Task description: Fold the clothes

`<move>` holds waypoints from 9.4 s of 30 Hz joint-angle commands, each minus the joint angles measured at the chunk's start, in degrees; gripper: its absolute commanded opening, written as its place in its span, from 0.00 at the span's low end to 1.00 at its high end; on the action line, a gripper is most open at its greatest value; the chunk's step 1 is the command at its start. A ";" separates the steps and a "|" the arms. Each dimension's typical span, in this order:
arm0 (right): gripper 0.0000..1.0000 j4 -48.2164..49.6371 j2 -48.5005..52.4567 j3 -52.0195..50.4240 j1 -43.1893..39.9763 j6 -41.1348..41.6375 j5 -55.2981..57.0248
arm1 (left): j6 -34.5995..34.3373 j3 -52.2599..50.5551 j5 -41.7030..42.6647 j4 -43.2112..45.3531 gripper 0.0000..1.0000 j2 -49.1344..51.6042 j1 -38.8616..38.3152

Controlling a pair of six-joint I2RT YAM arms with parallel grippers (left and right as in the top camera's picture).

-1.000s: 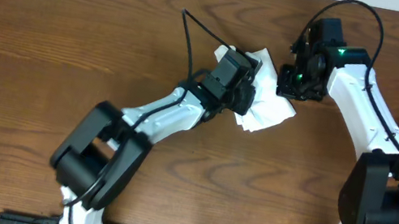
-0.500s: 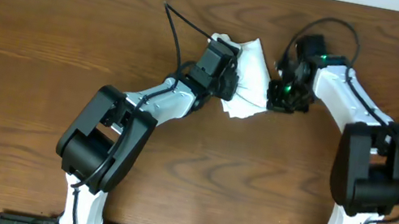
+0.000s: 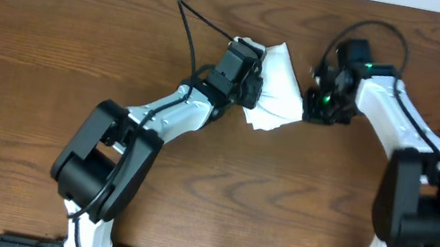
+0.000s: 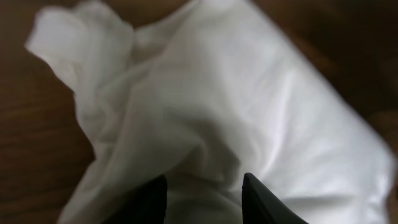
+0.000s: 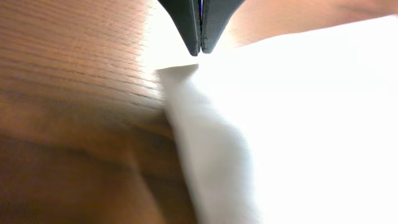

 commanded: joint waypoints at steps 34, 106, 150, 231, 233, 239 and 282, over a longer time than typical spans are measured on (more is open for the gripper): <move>0.02 -2.86 7.67 0.07 7.23 -2.75 5.14 | 5.46 0.72 -7.96 7.41 0.39 8.70 6.08; 0.68 7.50 1.55 0.09 14.88 -6.99 1.57 | -5.86 3.30 17.79 -47.82 0.79 -11.65 26.91; 0.02 9.97 6.69 0.07 17.66 -10.60 -10.75 | -26.51 -19.43 27.02 -14.21 0.98 -10.40 22.10; 0.02 4.90 6.38 0.09 9.46 -10.95 -14.62 | -41.81 -18.60 12.83 -3.19 0.60 -14.86 60.17; 0.01 4.68 6.38 0.07 9.46 -11.04 -14.64 | -41.72 -18.56 15.28 -3.13 0.66 -16.26 60.98; 0.02 4.28 6.34 0.07 9.49 -11.34 -14.62 | -31.47 -18.56 21.90 -9.81 0.68 -26.45 63.76; 0.04 4.72 -0.87 0.68 9.25 -1.95 -7.06 | 7.78 -14.01 6.84 -16.76 0.76 -29.88 61.24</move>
